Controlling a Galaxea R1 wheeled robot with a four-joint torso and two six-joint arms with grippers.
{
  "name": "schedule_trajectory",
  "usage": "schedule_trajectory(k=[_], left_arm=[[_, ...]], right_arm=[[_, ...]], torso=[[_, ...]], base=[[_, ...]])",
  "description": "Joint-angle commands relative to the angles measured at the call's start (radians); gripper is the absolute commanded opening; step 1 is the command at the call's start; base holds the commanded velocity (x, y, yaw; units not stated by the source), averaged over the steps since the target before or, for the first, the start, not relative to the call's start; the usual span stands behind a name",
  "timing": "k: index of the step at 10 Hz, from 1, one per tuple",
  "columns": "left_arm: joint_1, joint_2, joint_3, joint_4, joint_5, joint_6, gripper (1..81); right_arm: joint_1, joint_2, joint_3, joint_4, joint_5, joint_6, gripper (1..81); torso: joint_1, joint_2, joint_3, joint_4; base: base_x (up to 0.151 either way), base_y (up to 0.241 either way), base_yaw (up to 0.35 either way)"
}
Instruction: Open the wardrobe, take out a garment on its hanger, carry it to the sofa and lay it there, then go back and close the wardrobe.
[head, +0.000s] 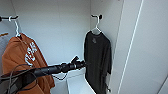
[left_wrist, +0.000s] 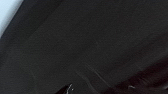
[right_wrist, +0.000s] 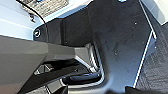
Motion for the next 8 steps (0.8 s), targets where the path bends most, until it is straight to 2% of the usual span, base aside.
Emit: schedule_trajectory(k=[1,5,7,8], left_arm=[[-0.258,0.024,0.0,-0.006,-0.025,-0.071,81.1],[-0.383,0.067,-0.055,-0.006,-0.039,-0.229,81.1],[-0.407,0.087,-0.089,-0.005,-0.113,-0.287,81.1],[-0.433,0.093,-0.1,-0.005,-0.116,-0.309,81.1]], right_arm=[[0.036,0.008,0.012,0.001,-0.04,-0.001,81.1],[0.039,0.008,0.012,0.007,-0.037,-0.001,81.1],[0.041,0.008,0.012,0.011,-0.039,-0.001,81.1],[0.041,0.009,0.01,0.012,-0.04,-0.001,81.1]], torso=[[0.0,0.0,0.0,0.0],[0.0,0.0,0.0,0.0],[0.0,0.0,0.0,0.0],[0.0,0.001,0.0,0.0]], base=[[0.0,0.0,0.0],[0.0,0.0,0.0],[0.0,0.0,0.0],[0.0,0.0,0.0]])
